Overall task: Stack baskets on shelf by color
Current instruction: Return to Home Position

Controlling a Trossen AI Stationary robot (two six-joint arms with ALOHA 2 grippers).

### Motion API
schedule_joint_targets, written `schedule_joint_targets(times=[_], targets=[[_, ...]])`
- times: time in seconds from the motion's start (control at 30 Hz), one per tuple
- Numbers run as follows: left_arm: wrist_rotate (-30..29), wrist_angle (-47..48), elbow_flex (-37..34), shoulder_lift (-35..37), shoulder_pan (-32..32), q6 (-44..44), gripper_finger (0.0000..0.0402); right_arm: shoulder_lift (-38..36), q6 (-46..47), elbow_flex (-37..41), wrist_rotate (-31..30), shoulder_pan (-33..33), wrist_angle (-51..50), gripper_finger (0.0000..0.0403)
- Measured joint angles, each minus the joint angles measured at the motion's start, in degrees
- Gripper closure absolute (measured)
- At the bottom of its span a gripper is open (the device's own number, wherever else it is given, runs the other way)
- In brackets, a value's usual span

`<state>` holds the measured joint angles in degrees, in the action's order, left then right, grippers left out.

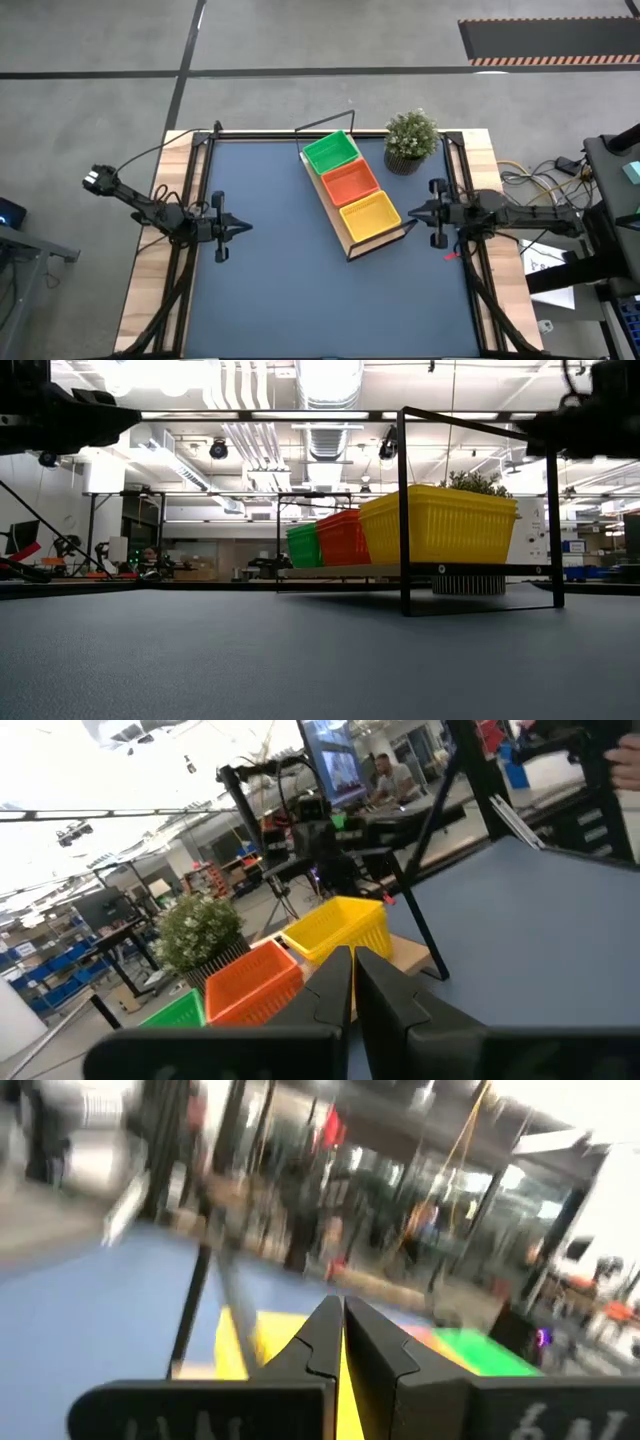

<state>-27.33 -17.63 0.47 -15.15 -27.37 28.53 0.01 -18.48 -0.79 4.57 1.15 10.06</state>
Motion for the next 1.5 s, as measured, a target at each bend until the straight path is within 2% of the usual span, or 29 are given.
schedule_joint_targets(times=[0.13,0.27,0.7,1.5], targets=[[0.2,0.3,0.0,-0.8,0.0,0.0,0.0402,0.0,-4.8,0.0,-0.5,0.0,-9.1,0.0394],[0.2,0.2,0.0,-1.9,0.0,0.0,0.0402,0.0,-0.1,0.1,-4.1,2.3,-9.3,0.0394],[0.1,0.2,0.0,-4.7,0.0,0.0,0.0402,0.0,17.5,0.1,-4.1,8.6,-9.3,0.0394],[0.0,0.2,-0.1,-6.2,0.0,0.0,0.0402,0.9,16.5,0.1,-4.2,8.8,-9.3,0.0394]])
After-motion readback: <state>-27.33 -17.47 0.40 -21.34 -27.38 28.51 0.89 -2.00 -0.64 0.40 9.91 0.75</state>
